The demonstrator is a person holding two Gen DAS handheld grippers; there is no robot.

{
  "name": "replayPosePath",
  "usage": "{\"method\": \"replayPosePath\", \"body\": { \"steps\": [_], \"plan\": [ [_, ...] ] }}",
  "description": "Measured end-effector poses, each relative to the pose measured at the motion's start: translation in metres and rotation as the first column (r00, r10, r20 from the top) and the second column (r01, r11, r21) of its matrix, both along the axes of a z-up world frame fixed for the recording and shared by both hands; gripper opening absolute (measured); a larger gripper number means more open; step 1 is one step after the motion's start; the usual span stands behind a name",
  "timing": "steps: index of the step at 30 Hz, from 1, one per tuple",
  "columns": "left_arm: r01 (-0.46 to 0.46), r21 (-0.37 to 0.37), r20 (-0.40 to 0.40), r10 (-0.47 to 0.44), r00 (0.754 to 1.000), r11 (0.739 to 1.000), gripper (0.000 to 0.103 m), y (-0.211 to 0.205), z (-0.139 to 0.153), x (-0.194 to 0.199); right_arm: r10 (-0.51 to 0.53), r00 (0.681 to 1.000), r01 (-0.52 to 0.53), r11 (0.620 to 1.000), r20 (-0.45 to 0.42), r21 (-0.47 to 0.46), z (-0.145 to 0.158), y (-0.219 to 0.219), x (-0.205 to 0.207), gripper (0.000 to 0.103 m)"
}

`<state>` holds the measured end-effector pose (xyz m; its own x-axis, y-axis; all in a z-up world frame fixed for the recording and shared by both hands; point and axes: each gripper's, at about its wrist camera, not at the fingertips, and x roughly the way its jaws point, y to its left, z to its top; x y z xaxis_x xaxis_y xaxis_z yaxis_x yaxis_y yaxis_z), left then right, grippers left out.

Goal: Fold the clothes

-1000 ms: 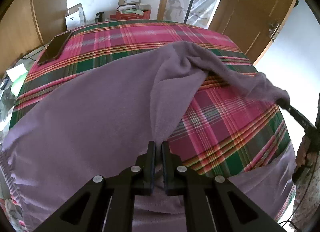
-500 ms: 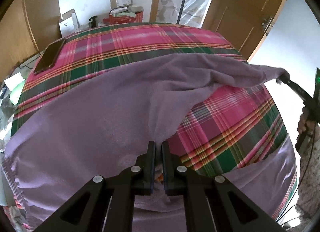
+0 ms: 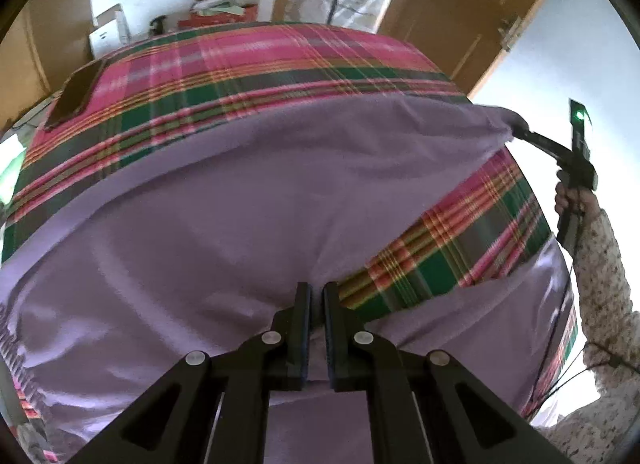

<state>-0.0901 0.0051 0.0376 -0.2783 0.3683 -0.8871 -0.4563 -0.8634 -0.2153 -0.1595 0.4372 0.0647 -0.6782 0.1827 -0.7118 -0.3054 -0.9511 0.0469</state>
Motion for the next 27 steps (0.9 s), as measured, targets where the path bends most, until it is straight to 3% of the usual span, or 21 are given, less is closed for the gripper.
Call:
{"method": "replayPosePath", "body": {
  "steps": [6, 10, 16, 19, 23, 27],
  "plan": [
    [0.015, 0.018, 0.011, -0.015, 1.0, 1.0, 0.006, -0.002, 0.0, -0.001, -0.029, 0.997, 0.024, 0.997, 0.078, 0.075, -0.01, -0.001, 0.006, 0.012],
    [0.027, 0.046, 0.017, -0.028, 0.999, 0.999, 0.006, -0.006, 0.001, 0.0, -0.048, 0.994, 0.041, 0.997, 0.102, 0.07, -0.013, 0.003, 0.011, 0.012],
    [0.042, 0.029, 0.036, -0.043, 0.998, 0.999, 0.007, -0.004, -0.004, 0.001, -0.074, 0.988, 0.06, 0.993, 0.138, 0.104, -0.006, 0.004, 0.017, 0.024],
    [0.055, 0.022, 0.033, -0.056, 0.998, 0.998, 0.007, -0.002, -0.004, 0.001, -0.087, 0.99, 0.071, 0.988, 0.113, 0.134, 0.006, 0.0, 0.023, 0.024],
    [0.067, 0.029, 0.032, -0.068, 0.997, 0.997, 0.007, -0.003, -0.003, 0.002, -0.067, 0.998, 0.067, 0.991, -0.007, 0.119, 0.03, -0.011, 0.032, 0.024],
    [0.067, 0.035, 0.04, -0.069, 0.997, 0.997, 0.007, -0.004, -0.006, 0.002, 0.086, 0.996, -0.083, 0.993, -0.032, 0.087, 0.036, -0.036, 0.018, 0.027]
  ]
}}
